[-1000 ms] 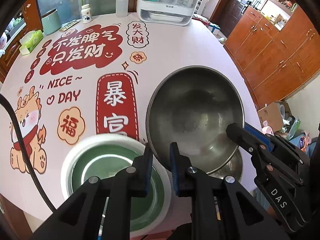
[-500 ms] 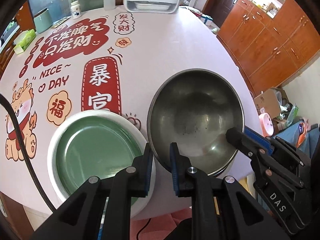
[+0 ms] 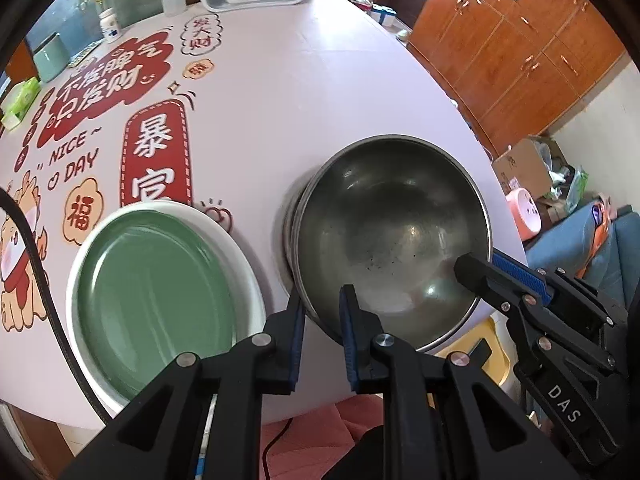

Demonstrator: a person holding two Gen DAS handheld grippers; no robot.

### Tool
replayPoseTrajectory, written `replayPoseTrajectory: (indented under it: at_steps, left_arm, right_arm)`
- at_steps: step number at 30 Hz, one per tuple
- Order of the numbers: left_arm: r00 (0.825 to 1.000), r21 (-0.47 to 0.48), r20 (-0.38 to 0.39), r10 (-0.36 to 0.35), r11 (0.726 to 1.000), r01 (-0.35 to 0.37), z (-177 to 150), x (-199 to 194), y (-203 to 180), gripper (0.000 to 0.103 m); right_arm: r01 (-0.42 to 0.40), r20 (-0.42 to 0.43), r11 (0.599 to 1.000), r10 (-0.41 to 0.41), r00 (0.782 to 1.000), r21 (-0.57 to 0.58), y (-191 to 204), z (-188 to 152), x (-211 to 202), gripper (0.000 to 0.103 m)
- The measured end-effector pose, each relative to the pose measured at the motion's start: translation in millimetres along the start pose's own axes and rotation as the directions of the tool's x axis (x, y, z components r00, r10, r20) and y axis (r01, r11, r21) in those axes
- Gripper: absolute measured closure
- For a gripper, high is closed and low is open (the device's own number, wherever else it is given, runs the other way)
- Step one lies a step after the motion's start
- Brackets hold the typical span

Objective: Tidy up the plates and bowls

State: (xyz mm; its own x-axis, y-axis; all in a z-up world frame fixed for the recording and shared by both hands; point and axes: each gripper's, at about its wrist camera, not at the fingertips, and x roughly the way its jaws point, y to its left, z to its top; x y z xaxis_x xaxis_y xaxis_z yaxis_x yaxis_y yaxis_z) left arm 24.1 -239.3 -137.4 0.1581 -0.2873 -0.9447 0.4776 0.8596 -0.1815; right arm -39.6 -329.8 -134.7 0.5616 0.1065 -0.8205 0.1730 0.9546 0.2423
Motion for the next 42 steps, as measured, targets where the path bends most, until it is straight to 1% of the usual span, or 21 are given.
replayPoseTrajectory:
  at_steps: [10, 16, 22, 26, 35, 38, 42]
  left_arm:
    - [1.0, 0.014, -0.02, 0.009, 1.0, -0.009, 0, 10, -12, 0.088]
    - [0.999, 0.018, -0.03, 0.027, 1.0, -0.026, 5, 14, -14, 0.088]
    - [0.999, 0.02, -0.031, 0.042, 0.999, -0.042, 11, 16, -15, 0.085]
    - [0.999, 0.022, -0.03, 0.041, 0.999, -0.04, 12, 15, -16, 0.083]
    - [0.999, 0.031, -0.018, 0.037, 0.999, -0.036, 17, 12, -14, 0.081]
    - [0.999, 0.033, -0.01, 0.032, 0.999, -0.032, 19, 9, -11, 0.081]
    - [1.0, 0.043, -0.001, 0.03, 0.999, -0.03, 23, 7, -9, 0.079]
  right_arm:
    - [-0.001, -0.009, 1.0, 0.001, 1.0, 0.028, -12, -5, 1, 0.086]
    - [-0.022, -0.02, 0.999, 0.023, 1.0, 0.044, -17, -6, 4, 0.085]
    - [-0.044, -0.011, 0.997, 0.044, 0.999, 0.057, -20, -9, 3, 0.082]
    - [-0.045, -0.01, 0.997, 0.046, 0.999, 0.067, -21, -11, 3, 0.082]
    - [-0.041, -0.001, 0.989, 0.042, 0.999, 0.14, -33, -14, 1, 0.08]
    - [-0.064, -0.009, 0.983, 0.066, 0.998, 0.173, -38, -14, 2, 0.08]
    - [-0.101, -0.013, 0.963, 0.107, 0.994, 0.249, -49, -15, 4, 0.08]
